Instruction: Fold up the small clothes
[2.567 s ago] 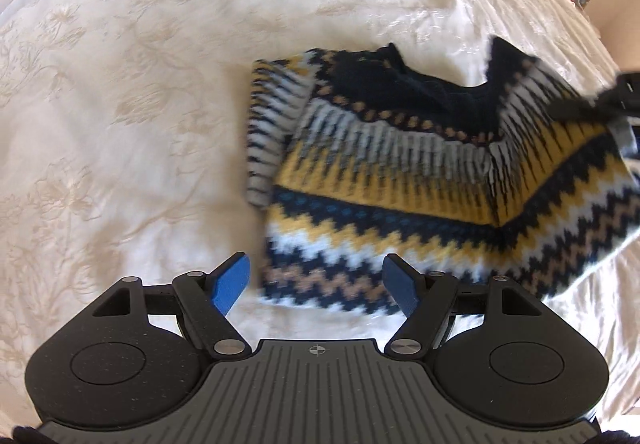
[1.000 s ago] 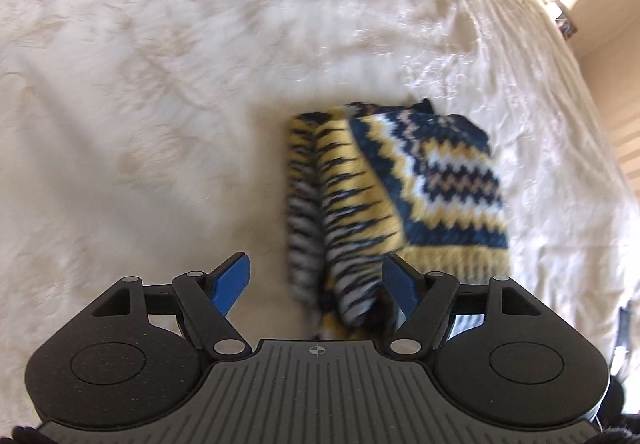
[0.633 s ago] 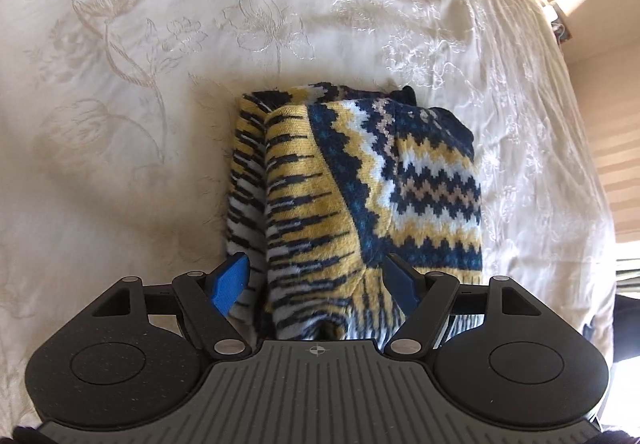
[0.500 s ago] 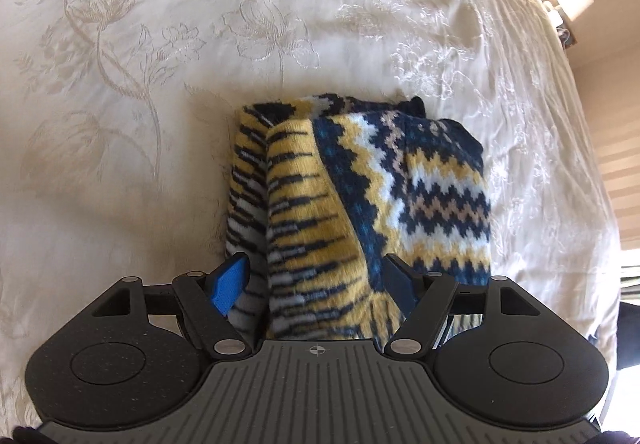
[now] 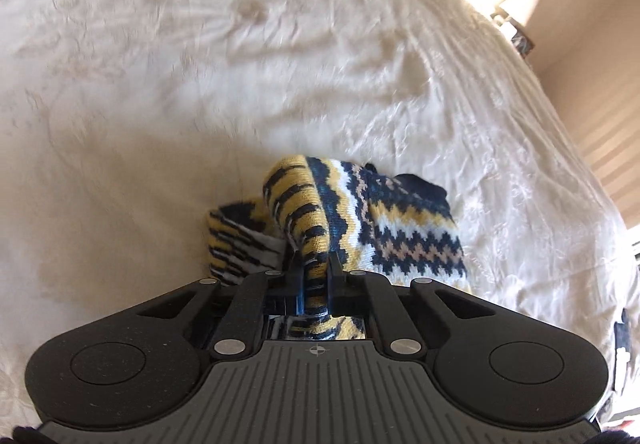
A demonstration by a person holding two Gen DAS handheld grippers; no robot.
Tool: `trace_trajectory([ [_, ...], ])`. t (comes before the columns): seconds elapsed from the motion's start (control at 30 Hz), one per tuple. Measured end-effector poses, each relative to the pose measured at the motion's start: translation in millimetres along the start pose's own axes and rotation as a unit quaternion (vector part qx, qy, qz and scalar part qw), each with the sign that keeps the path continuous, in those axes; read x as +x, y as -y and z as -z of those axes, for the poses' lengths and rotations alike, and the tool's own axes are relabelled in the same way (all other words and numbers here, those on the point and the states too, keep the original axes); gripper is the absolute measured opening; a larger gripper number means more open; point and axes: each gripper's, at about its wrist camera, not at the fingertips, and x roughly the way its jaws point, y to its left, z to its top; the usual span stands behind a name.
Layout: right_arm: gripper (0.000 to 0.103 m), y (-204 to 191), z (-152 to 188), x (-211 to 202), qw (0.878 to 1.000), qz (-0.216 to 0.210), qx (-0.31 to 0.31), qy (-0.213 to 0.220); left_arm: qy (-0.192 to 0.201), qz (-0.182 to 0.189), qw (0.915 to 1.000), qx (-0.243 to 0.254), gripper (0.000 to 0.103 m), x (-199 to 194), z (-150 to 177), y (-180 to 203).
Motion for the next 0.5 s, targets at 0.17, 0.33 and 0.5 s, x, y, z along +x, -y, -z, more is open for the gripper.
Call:
trace_trajectory([
  [0.17, 0.021, -16.8, 5.0, 41.2, 0.998, -0.026, -0.022, -0.057, -0.048, -0.026, 0.9983, -0.019, 0.01, 24.0, 8.4, -23.9],
  [0.33, 0.047, -1.2, 13.3, 49.1, 0.995, -0.059, 0.036, -0.069, -0.049, -0.038, 0.9969, -0.048, 0.02, 27.6, 12.7, -40.4],
  [0.5, 0.067, 41.4, 20.7, 22.1, 0.988, -0.075, 0.134, -0.031, -0.013, -0.051, 0.9986, -0.005, 0.037, 2.3, 9.4, -28.3],
])
